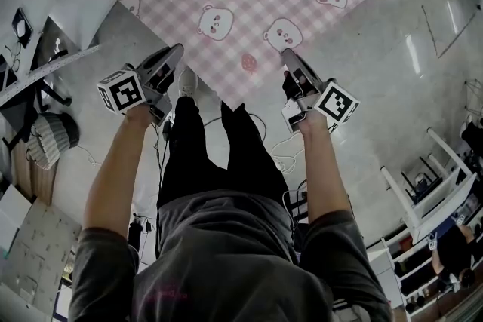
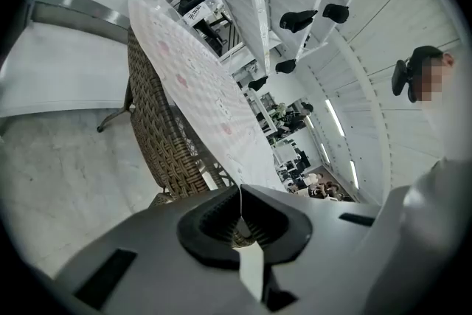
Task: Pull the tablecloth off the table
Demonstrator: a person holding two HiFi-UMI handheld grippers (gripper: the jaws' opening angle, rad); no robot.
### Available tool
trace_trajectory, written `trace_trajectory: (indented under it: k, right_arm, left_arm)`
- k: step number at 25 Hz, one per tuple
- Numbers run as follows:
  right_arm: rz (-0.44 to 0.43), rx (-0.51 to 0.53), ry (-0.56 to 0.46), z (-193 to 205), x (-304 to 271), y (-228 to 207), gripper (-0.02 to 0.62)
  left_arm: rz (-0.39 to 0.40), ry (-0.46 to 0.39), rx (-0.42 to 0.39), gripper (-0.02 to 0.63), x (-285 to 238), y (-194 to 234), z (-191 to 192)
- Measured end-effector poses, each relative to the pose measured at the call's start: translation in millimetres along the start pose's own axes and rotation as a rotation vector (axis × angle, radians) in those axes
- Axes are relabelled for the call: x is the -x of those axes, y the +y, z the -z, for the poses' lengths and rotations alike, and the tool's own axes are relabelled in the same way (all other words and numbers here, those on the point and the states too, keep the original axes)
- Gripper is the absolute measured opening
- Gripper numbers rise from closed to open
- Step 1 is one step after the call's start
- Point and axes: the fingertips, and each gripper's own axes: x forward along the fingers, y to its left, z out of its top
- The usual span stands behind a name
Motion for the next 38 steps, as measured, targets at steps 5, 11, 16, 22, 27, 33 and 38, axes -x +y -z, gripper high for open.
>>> trace_trajectory:
  k: [5, 11, 16, 22, 27, 33, 38]
  right_arm:
    - [-0.012, 0.023, -0.003, -1, 1, 7, 0.005]
    - [-0.010, 0.009, 0.018, 23, 9, -4, 0.005]
    - [-0.107, 0.181, -0.124, -13, -9, 1, 0.005]
    - [-0.129, 0.209, -0.166, 17, 9, 6, 0.005]
    - [-0.166, 0.338, -0.208, -1, 4, 12, 0.005]
    - [-0.225, 0.369, -0.258, 8, 6, 10, 0.005]
    - [-0.222, 0.364, -0.280, 6, 7, 12, 0.005]
  left_arm:
    - [0.012, -0.007, -0.011, 0.002, 3, -5, 1]
    - [0.015, -0.005, 0.017, 0.002, 16, 4, 28]
    - [0.175, -0.113, -0.141, 0.002, -12, 6, -11]
    - [0.234, -0.130, -0.170, 0.002, 12, 3, 13]
    - [0.333, -0.215, -0.237, 0.002, -2, 5, 3]
    - [0.369, -0.270, -0.291, 0.002, 6, 5, 11]
    - [0.371, -0.259, -0.309, 0.002, 8, -1, 7]
